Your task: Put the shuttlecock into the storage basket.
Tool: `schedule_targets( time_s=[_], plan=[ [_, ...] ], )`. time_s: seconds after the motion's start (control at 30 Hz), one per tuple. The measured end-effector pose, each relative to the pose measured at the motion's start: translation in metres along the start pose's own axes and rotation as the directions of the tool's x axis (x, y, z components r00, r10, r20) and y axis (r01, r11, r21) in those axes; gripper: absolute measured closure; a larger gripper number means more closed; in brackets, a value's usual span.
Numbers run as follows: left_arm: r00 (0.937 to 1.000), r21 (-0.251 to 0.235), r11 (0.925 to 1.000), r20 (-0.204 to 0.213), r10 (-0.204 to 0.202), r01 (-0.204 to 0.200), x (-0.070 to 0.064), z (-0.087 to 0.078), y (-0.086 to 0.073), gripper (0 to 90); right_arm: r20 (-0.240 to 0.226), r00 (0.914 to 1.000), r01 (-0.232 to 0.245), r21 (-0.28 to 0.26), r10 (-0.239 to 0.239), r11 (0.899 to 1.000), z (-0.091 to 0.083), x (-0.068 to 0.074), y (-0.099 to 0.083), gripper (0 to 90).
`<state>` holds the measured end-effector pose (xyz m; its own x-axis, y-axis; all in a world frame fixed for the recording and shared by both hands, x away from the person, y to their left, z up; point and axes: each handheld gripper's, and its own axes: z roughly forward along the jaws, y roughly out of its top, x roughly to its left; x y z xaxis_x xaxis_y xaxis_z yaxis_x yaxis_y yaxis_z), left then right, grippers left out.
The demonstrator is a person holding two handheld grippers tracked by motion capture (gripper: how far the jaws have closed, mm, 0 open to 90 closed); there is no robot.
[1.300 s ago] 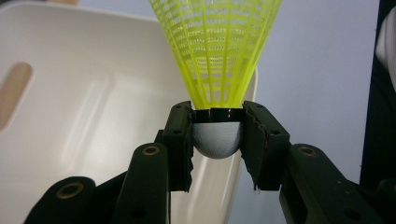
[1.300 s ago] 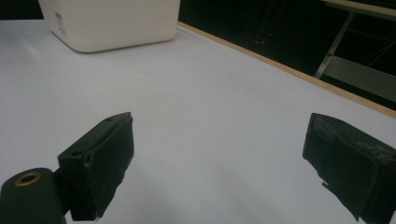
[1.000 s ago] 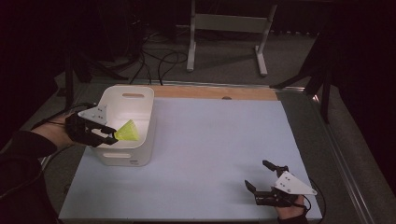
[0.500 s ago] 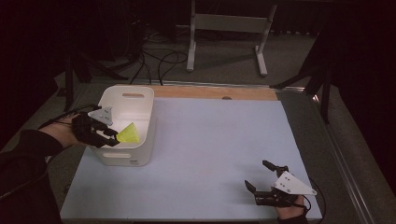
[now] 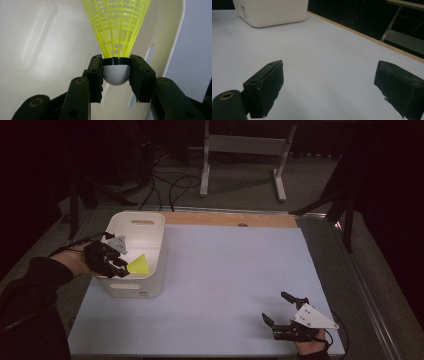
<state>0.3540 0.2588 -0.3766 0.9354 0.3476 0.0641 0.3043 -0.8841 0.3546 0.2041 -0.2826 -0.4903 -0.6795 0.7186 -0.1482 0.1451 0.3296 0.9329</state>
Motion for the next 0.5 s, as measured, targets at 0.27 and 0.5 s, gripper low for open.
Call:
schedule_targets(
  time_s=[0.27,0.5],
  plan=[
    [0.9999,-0.054,0.9985,0.006,-0.011,0.011,0.0,-0.009,-0.001,52.0,0.004,1.0,-0.003,0.001,0.003,1.0,0.0,0.0,0.0,8.9],
    [0.9996,-0.085,0.9963,0.025,-0.012,0.014,-0.003,-0.02,-0.001,50.0,0.003,1.0,-0.002,0.002,0.002,1.0,0.0,0.0,0.0,9.0]
  ],
)
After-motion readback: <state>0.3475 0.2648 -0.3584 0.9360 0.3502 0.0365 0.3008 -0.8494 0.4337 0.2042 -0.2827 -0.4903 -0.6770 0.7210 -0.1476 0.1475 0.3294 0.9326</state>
